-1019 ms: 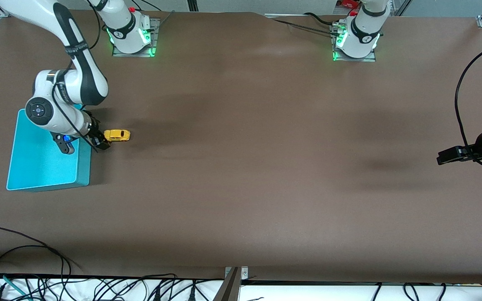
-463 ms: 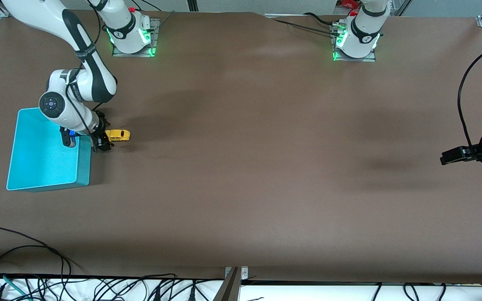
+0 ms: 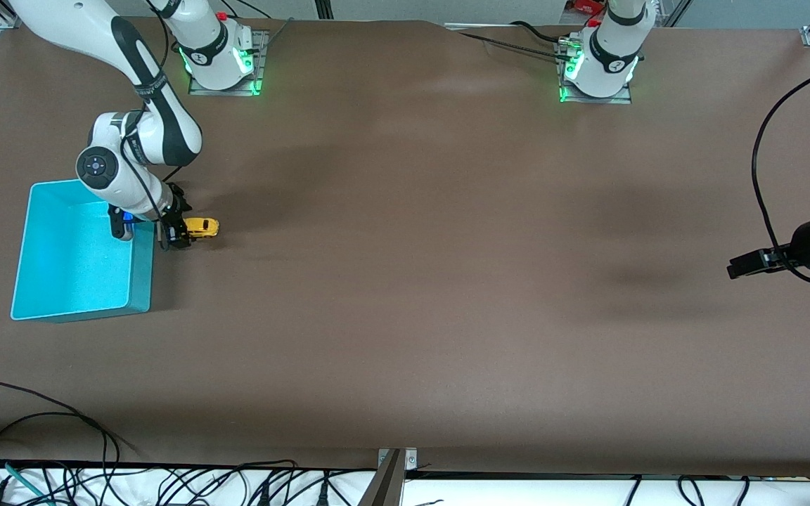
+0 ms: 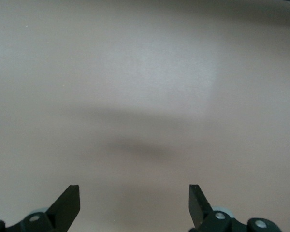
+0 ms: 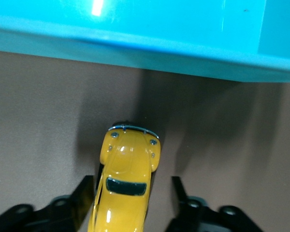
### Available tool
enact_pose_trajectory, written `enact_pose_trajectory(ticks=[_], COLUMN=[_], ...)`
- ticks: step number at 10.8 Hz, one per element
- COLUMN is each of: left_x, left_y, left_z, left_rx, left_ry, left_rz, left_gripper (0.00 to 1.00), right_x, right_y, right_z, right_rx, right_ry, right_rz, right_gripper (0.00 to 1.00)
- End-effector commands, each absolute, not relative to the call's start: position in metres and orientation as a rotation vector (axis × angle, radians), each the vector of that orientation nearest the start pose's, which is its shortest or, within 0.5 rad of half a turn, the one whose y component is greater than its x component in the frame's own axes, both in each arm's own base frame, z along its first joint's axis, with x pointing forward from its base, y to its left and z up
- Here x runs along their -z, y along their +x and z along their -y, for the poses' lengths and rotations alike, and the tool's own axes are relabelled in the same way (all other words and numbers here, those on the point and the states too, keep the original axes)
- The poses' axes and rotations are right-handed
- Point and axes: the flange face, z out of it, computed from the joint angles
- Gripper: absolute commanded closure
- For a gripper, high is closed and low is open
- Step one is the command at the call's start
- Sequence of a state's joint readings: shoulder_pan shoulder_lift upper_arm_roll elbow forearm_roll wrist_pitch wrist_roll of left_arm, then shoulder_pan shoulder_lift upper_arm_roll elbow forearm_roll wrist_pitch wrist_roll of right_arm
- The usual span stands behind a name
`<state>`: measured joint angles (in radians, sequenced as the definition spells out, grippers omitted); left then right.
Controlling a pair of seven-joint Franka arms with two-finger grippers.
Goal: Wind up and store yellow beetle car
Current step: 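Lower the right gripper and close it on the yellow car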
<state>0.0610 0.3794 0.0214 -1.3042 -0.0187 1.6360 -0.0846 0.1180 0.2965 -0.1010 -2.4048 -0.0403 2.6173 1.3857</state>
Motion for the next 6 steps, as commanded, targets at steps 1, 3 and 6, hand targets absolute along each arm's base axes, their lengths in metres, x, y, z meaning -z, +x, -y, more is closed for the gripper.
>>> enact_pose_trajectory(ticks=[1, 3, 6], left_x=[-0.535, -0.535, -0.541], left_y=[0.648, 0.643, 0.645], left_z=[-0.059, -0.066, -0.07], left_rx=[-0.072, -0.04, -0.02], left_ry=[-3.202, -3.195, -3.191], left_rz=[0.229, 0.224, 0.224], left_gripper=[0.01, 0.01, 0.0], right_x=[-0.187, -0.195, -0.227], right_y=[0.484, 0.489, 0.499], right_z=[-0.011, -0.023, -0.029], right_rx=[-0.048, -0.035, -0.033], right_ry=[-2.503, -2.481, -2.502], right_rz=[-2.019, -2.022, -1.991], right_gripper=[0.73, 0.89, 0.89])
